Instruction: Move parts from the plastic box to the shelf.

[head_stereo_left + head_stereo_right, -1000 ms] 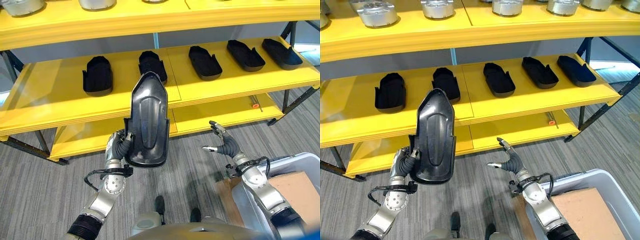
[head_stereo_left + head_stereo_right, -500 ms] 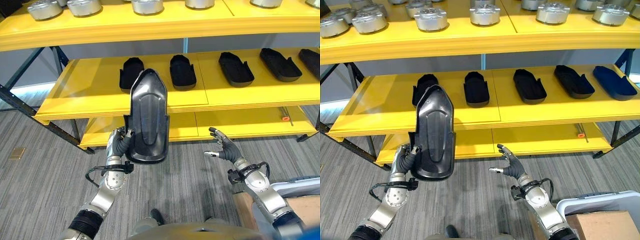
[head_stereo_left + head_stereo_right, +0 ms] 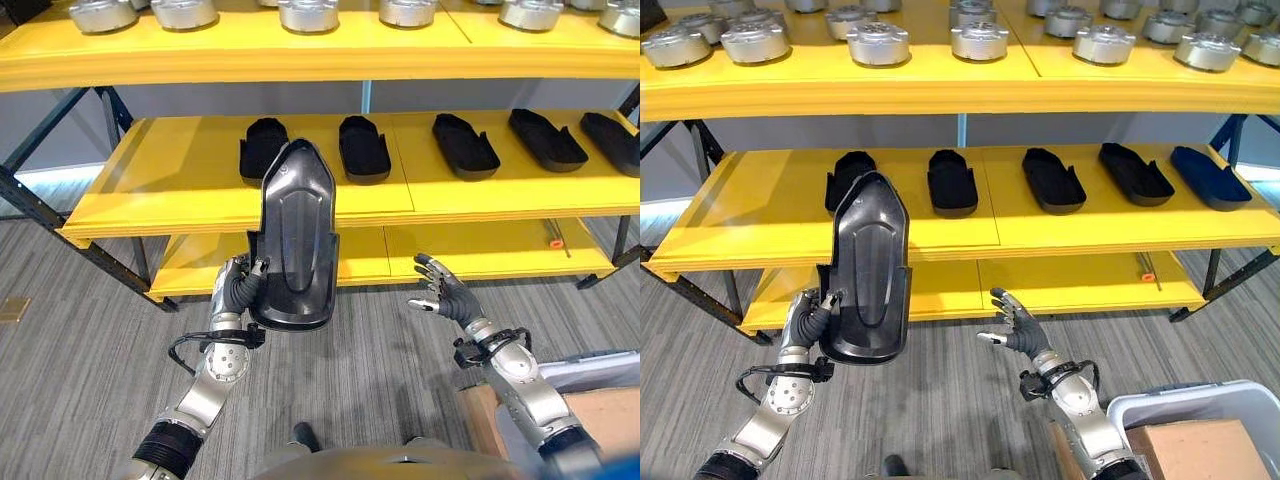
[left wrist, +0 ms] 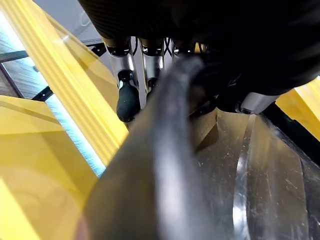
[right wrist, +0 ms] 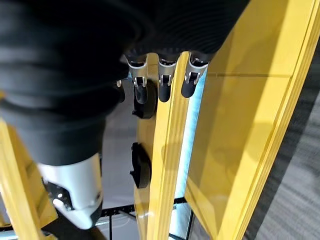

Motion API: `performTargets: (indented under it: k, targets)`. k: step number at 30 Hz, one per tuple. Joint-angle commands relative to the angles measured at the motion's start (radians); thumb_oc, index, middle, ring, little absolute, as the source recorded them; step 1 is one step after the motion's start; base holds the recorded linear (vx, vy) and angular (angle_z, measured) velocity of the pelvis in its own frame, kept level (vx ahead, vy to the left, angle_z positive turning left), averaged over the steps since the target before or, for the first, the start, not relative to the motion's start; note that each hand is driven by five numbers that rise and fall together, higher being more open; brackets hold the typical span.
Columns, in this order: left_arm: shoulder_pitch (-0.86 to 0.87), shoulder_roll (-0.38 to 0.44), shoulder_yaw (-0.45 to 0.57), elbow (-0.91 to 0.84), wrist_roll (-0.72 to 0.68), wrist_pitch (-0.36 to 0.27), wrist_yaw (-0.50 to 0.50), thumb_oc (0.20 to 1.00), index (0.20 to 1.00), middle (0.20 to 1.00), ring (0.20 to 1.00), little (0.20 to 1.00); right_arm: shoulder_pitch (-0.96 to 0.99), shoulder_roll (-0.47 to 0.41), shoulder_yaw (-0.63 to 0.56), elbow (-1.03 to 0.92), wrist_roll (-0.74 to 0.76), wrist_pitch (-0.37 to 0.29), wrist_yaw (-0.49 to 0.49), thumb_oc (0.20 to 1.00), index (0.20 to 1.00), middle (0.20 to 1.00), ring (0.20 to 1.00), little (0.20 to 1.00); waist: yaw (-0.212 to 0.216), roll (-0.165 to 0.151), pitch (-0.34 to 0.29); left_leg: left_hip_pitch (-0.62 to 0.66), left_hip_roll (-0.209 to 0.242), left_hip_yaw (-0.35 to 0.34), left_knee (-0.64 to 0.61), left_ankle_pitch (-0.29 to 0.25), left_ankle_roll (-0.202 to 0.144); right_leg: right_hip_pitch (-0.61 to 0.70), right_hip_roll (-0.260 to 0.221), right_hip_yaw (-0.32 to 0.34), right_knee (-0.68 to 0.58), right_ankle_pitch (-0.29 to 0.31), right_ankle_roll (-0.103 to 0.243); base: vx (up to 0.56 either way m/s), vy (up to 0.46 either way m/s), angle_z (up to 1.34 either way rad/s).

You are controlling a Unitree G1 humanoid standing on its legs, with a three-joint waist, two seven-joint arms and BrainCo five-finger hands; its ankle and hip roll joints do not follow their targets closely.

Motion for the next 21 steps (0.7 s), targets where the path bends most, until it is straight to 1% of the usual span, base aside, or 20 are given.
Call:
performTargets:
  k: [1,7,8,11,14,21]
  targets:
    - [-0.049,0.006,0.035,-0.051,0.009,-0.078,0.021,0.200,0.200,0.200,0.200,0.200,-0.021,0.007,-0.019,-0.009,0.044,-0.037,-0.006,1.000,1.000,1.000,1.000,1.000,0.009,0.000,-0.017,0.075,0.096,-0.012,0.007,-0.017,-0.077,-0.058,0.016,0.044,-0.047,0.140,0.031,0.00,0.005,0.07]
    - [-0.041,0.002,0.039,-0.064,0.010,-0.065,0.021,0.200,0.200,0.200,0.200,0.200,-0.024,0.014,-0.022,-0.021,0.030,-0.034,-0.020,1.000,1.000,1.000,1.000,1.000,0.014,-0.002,-0.016,0.073,0.093,-0.014,0.007,-0.021,-0.076,-0.066,0.013,0.048,-0.052,0.147,0.038,0.00,0.001,0.02]
    - [-0.078,-0.034,0.074,-0.126,-0.149,0.008,-0.044,0.200,0.200,0.200,0.200,0.200,-0.040,0.008,-0.032,-0.091,0.038,-0.091,-0.028,1.000,1.000,1.000,1.000,1.000,0.052,0.000,-0.025,0.016,0.023,-0.100,0.007,-0.034,-0.037,-0.092,0.049,0.064,-0.007,0.116,0.021,0.00,0.000,0.00]
    - [-0.055,-0.038,0.078,-0.134,-0.151,-0.004,-0.046,0.200,0.200,0.200,0.200,0.200,-0.037,0.007,-0.034,-0.095,0.039,-0.075,-0.015,1.000,1.000,1.000,1.000,1.000,0.055,-0.002,-0.029,0.024,0.025,-0.091,0.007,-0.037,-0.038,-0.076,0.052,0.059,-0.021,0.113,0.018,0.03,0.000,0.00]
    - [-0.050,-0.040,0.079,-0.139,-0.148,0.000,-0.045,0.200,0.200,0.200,0.200,0.200,-0.037,0.008,-0.034,-0.101,0.031,-0.066,-0.018,1.000,1.000,1.000,1.000,1.000,0.056,-0.003,-0.030,0.028,0.024,-0.089,0.007,-0.039,-0.037,-0.069,0.054,0.057,-0.025,0.112,0.016,0.01,-0.002,0.00]
    - [-0.048,-0.035,0.078,-0.127,-0.145,-0.009,-0.036,0.200,0.200,0.200,0.200,0.200,-0.034,0.008,-0.032,-0.099,0.030,-0.067,-0.016,1.000,1.000,1.000,1.000,1.000,0.050,-0.003,-0.034,0.036,0.021,-0.087,0.007,-0.044,-0.036,-0.058,0.058,0.058,-0.038,0.115,0.016,0.00,0.000,0.00]
